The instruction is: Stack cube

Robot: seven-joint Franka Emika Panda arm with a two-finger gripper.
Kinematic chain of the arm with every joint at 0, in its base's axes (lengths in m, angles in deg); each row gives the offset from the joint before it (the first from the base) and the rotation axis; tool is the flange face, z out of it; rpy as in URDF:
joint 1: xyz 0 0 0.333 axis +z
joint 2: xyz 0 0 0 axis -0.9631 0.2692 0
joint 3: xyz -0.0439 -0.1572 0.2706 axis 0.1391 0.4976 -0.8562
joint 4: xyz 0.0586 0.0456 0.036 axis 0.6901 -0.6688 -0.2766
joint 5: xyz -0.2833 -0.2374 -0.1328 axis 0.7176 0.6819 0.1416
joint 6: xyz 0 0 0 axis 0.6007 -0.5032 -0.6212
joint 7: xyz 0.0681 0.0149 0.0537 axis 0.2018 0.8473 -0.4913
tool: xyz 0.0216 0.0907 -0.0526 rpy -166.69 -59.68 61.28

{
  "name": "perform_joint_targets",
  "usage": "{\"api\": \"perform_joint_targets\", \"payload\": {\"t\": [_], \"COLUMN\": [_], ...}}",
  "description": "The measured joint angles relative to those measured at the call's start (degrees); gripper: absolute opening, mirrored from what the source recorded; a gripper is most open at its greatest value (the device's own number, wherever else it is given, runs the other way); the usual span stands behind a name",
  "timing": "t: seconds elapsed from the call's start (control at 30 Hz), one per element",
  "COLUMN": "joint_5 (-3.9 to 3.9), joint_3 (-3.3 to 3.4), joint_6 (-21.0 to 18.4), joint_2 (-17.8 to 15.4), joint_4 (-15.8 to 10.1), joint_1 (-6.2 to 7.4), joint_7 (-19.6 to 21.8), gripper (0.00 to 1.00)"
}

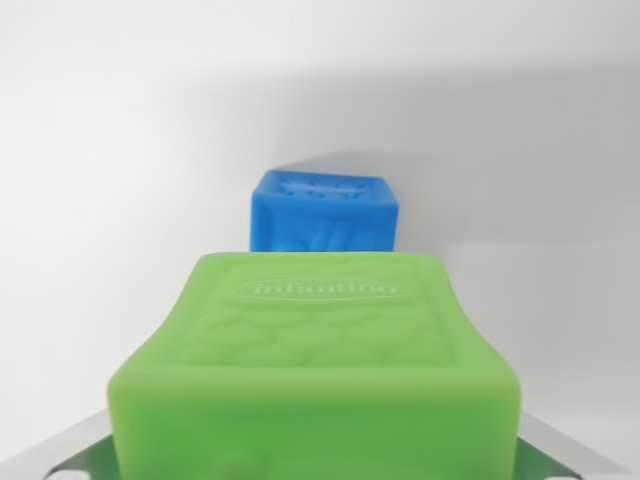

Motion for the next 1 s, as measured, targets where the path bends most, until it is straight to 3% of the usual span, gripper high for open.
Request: {"api": "perform_joint_targets", "payload": {"t": [1.0], "joint_5": [-0.72], "joint_3": [-0.61], "joint_6": [5.6], "joint_2": [5.9], "joint_4": [0.2], "joint_1": [-0.41], "joint_7": [-0.4], "gripper": [0.0]}}
